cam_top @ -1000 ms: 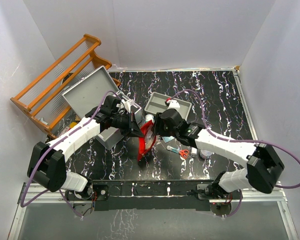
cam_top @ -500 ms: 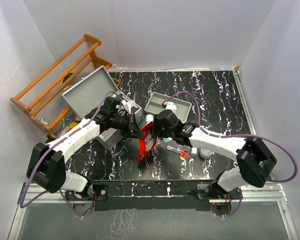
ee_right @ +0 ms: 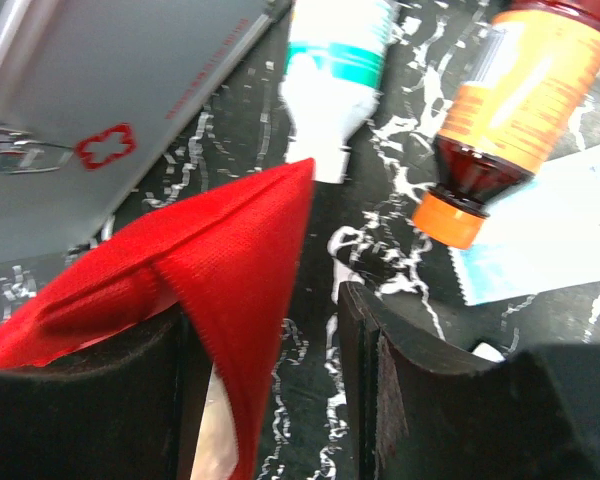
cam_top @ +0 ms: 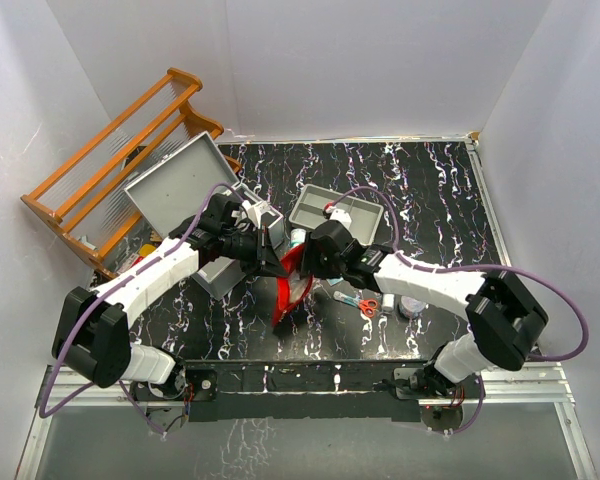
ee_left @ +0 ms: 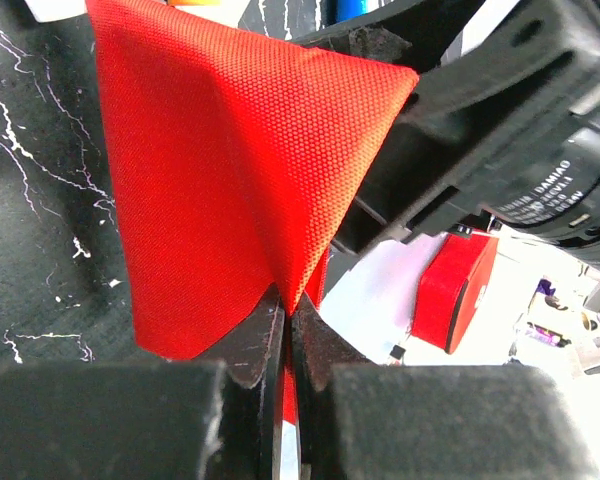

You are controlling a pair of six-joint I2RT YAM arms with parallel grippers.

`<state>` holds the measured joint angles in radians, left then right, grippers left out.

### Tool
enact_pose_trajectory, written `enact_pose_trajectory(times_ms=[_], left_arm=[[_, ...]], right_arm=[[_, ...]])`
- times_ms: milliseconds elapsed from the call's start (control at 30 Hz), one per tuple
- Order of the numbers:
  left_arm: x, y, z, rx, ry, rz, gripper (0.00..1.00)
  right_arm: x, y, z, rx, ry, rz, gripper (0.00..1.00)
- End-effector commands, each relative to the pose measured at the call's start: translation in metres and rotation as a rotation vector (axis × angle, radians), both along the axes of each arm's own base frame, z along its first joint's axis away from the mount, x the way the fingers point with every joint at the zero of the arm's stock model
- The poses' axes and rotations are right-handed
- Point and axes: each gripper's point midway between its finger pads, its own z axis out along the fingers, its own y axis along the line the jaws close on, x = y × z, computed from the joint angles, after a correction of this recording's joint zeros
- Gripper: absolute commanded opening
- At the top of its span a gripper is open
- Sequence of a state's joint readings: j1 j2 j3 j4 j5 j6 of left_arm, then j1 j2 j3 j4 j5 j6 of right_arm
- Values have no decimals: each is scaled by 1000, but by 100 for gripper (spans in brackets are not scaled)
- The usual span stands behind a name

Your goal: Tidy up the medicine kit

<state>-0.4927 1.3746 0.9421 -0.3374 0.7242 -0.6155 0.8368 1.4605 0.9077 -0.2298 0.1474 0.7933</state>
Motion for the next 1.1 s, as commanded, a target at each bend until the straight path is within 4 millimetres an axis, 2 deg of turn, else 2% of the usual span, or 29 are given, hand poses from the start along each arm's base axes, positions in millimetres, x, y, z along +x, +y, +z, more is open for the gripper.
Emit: enact_pose_trajectory(times_ms=[0,100,167,267,367,467,600,700,800,933,1067], left_arm=[[0,3,15,-6,-54,12,0],[4,10,10,57,-60,45,0],[6,14,8,86,-65,57,0],[6,14,6,97,-59,50,0],[6,14,4,103,-47,41,0],[5,17,1,127,-33,41,0],[3,22,0,158,-23,51,0],[0,28,1,196,-14,55,0],[-3,37,5,247,-17,61,0],[-7,47,11,290,-41,68,0],[-11,49,15,286,-47,64,0]], right_arm=[[10,-14,0,-91,-9,-81,45],[11,-28,4,-151,-26,-106,32],[12,-34,9,-174,-44,-110,31],[9,-25,26,-123,-77,-40,47],[3,-8,49,-9,-109,25,57],[-5,4,67,76,-121,84,61],[-12,5,78,111,-134,118,63],[-10,-9,83,96,-164,66,63],[-3,-33,78,55,-187,-51,62],[8,-74,58,-50,-172,-210,57],[19,-108,32,-124,-99,-317,53]])
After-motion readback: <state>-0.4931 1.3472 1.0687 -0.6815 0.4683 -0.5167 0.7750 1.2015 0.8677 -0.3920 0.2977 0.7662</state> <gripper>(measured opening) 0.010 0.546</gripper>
